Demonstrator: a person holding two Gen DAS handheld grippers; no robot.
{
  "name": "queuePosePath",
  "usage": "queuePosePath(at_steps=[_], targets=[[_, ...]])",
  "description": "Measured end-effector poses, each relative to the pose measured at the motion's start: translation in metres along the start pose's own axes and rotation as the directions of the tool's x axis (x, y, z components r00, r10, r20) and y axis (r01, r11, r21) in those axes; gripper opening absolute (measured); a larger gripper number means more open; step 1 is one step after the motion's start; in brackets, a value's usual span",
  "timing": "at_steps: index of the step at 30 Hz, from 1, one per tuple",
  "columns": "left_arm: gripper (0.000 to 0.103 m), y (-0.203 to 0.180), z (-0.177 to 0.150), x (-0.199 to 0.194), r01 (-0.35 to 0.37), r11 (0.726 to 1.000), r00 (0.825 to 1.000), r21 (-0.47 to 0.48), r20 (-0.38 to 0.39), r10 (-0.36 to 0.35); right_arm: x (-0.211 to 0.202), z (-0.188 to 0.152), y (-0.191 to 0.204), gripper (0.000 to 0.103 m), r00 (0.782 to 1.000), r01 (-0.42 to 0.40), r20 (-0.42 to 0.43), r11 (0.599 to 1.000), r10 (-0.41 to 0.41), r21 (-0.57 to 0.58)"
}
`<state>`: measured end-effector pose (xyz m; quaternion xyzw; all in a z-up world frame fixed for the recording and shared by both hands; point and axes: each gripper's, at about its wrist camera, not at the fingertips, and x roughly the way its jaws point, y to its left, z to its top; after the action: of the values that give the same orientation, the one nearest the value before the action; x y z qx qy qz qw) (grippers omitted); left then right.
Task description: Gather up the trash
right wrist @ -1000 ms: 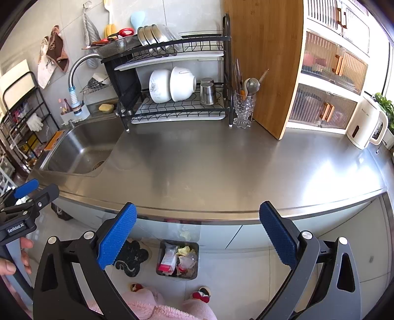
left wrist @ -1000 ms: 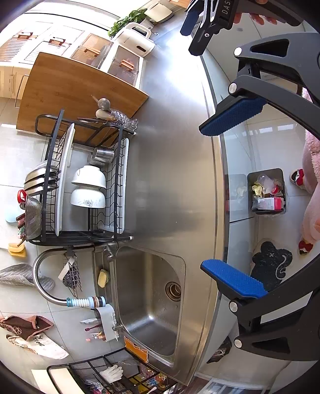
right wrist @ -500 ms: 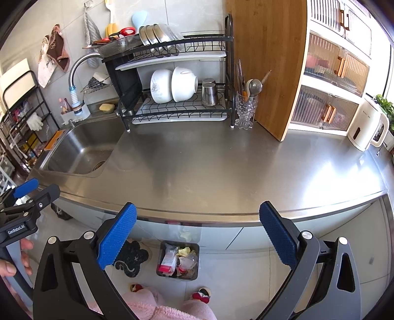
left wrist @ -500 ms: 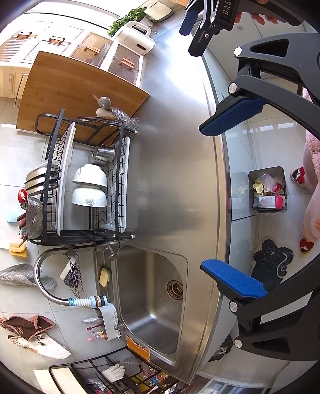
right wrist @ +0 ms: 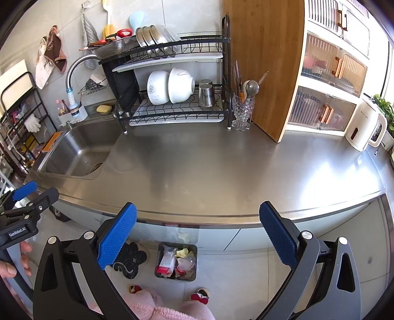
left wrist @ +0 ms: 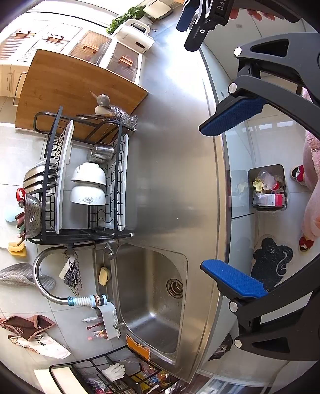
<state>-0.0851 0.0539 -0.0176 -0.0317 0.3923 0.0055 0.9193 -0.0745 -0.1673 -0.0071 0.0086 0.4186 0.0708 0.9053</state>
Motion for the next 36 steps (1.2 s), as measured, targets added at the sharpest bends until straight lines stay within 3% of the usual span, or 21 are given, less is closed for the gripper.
queuePosePath(at_steps=[36], targets=[[0.095, -0.0029, -0.0015, -0.0037, 0.003, 1.000, 1.000, 0.008, 0.005, -0.003, -0.0031, -0.0020, -0.0045, 0.100, 1.000, 0.009, 0.002, 1.000, -0.009, 0.008]])
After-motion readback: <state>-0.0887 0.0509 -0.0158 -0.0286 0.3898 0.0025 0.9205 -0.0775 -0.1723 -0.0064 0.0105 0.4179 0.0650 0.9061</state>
